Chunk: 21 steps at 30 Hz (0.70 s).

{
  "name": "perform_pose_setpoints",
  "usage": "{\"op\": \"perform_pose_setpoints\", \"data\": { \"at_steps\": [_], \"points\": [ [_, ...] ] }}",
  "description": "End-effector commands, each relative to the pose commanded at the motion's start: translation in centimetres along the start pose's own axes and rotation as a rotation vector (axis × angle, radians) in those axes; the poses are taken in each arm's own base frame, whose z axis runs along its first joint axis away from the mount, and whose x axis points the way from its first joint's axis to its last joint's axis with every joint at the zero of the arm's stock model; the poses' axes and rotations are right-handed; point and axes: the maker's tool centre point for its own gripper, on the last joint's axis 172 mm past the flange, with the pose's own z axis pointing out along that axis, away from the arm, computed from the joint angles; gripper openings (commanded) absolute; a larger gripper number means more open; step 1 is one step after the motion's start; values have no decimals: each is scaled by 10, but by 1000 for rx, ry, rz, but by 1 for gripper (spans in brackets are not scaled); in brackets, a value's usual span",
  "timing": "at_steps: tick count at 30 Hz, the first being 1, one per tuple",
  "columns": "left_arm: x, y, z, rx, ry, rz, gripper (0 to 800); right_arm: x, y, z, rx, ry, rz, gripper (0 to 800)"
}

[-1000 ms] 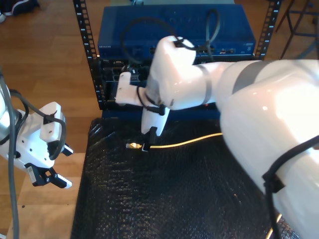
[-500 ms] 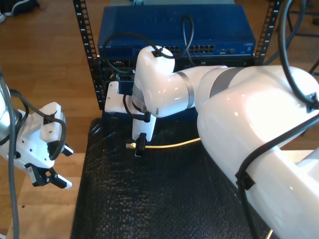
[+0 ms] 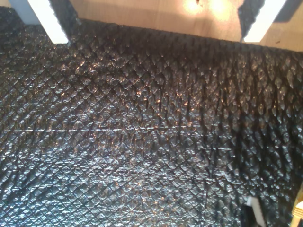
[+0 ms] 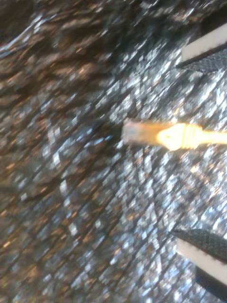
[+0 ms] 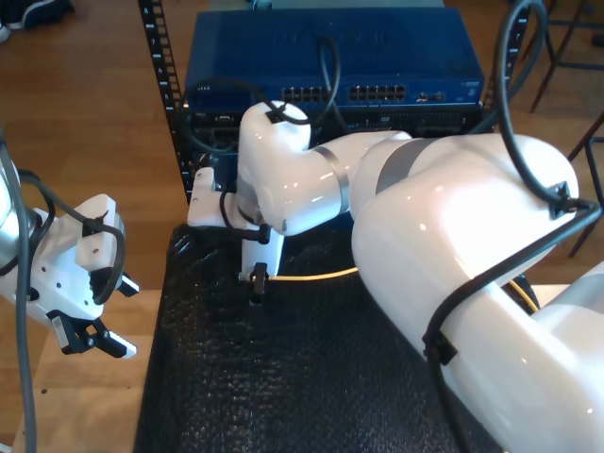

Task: Grab the cable and plug it in

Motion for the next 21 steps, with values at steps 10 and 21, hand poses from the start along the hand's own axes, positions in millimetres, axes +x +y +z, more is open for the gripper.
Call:
{"op": "perform_pose_setpoints", "data": {
  "at_steps": [10,21],
  "points": [
    [0,0,0,0,0,0,799,-3,-1,6,2,-16,7,683],
    [0,0,-1,1,0,1,799,6,9,-9,-26,6,18,601]
  ]
}}
